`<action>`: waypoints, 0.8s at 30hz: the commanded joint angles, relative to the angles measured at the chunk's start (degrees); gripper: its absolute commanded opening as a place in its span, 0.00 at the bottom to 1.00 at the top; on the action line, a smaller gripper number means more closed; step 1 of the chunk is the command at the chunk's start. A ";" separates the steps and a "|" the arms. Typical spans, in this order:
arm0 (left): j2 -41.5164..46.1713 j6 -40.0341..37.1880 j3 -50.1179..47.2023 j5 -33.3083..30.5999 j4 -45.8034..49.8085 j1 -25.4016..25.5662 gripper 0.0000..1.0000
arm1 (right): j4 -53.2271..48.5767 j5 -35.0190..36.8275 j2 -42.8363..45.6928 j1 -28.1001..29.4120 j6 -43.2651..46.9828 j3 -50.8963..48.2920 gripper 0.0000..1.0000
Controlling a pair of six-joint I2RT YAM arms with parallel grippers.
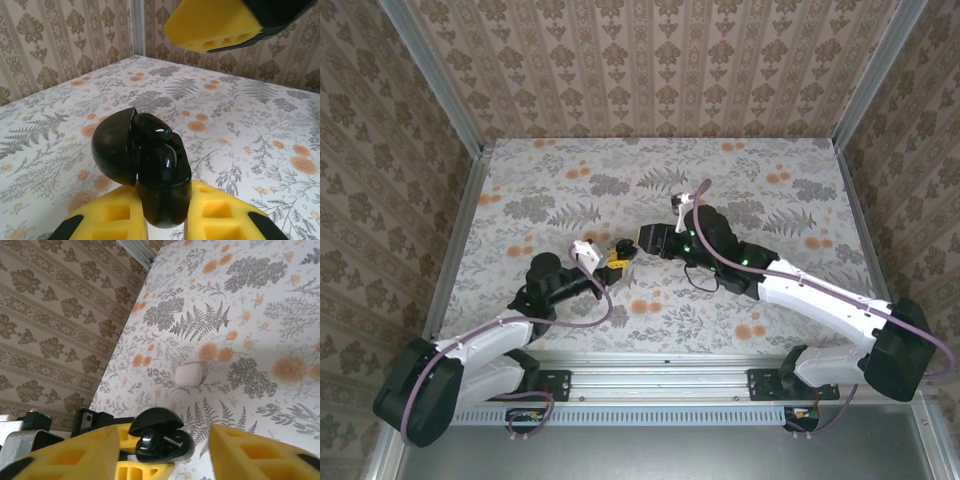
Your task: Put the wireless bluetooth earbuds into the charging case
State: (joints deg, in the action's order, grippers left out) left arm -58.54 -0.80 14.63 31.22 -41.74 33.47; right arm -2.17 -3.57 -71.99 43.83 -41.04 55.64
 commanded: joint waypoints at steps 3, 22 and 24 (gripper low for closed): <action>1.54 0.14 0.98 4.82 -2.21 0.88 0.06 | -1.22 -8.57 3.77 -1.61 14.37 -1.39 0.69; 2.65 -3.36 1.79 5.91 1.25 2.89 0.06 | -12.11 -16.06 11.45 0.00 62.04 -4.20 0.45; 2.65 -3.75 1.87 5.95 1.51 3.00 0.06 | -11.87 -17.38 10.67 0.52 67.86 -3.73 0.42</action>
State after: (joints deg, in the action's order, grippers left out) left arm -56.49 -2.68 15.09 36.25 -41.10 35.99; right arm -9.96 -17.45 -60.25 43.57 12.32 49.95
